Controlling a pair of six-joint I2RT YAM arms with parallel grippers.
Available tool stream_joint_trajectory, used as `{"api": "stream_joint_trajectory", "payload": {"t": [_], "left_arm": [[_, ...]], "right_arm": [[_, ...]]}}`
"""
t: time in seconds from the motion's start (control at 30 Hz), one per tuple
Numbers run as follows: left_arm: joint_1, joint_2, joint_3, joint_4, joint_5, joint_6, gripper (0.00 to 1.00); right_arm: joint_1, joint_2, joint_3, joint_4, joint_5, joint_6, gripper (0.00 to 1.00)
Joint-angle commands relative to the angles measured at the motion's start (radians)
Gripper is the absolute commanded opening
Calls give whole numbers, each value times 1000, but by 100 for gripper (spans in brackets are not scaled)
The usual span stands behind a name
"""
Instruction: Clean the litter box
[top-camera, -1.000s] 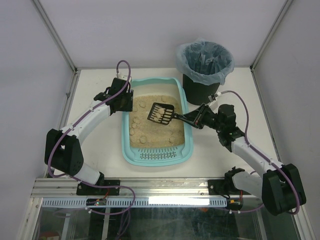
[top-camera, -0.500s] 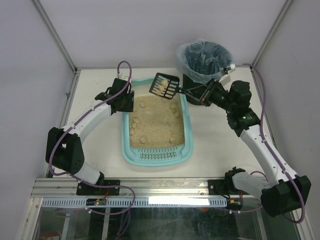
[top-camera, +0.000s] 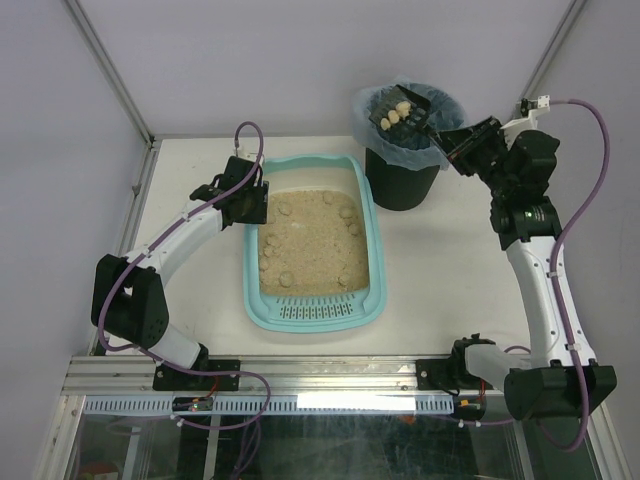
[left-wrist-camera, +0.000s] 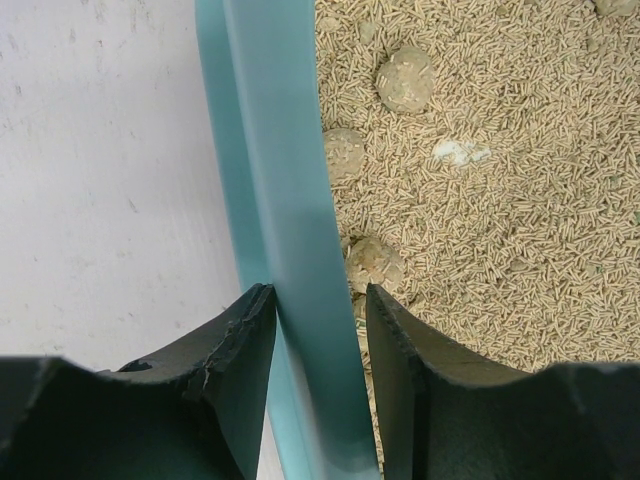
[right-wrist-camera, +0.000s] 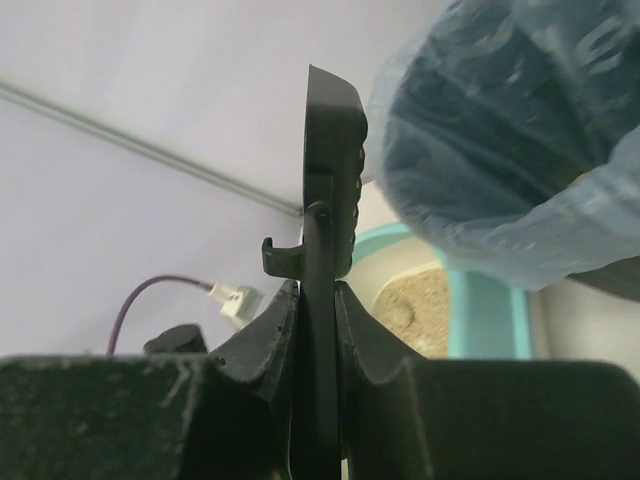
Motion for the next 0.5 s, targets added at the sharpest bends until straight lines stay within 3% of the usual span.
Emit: {"api": "stream_joint_trajectory", "payload": {"t": [0.0,0.1,0.27,0.47], "left_arm": [[-14,-9,11,13,75,0,41],[-13,-12,12,13,76,-1,41],[-12,-17,11,12,77,-1,41],[-13,-16,11,13,82,-2,41]], "right_arm": [[-20,5,90,1,124,-164,0],[-21,22,111,1,194,-283,0],[-21,63,133,46,185,-603,0],[-20,187,302,-73,161,-905,0]]}}
